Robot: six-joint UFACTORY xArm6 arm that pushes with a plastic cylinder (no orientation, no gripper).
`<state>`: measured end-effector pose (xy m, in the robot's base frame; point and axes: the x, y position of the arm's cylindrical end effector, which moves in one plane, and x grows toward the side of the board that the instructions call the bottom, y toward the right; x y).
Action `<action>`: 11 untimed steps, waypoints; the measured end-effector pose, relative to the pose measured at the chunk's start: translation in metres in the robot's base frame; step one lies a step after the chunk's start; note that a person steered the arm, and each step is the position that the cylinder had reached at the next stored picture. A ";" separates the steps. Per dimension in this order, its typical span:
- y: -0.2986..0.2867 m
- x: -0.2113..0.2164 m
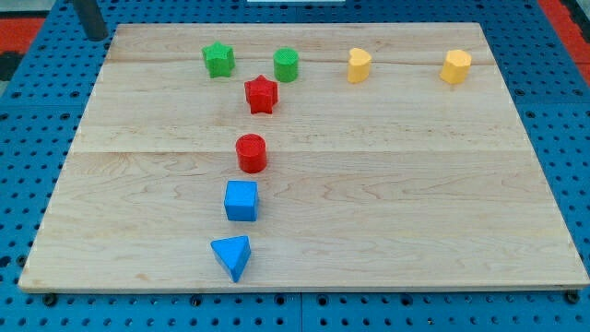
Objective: Place your arm at the top center of the board
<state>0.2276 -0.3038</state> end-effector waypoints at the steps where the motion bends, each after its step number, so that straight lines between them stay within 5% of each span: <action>1: 0.005 0.004; 3: 0.108 -0.036; 7: 0.137 -0.036; 8: 0.227 -0.032; 10: 0.250 -0.033; 11: 0.342 -0.032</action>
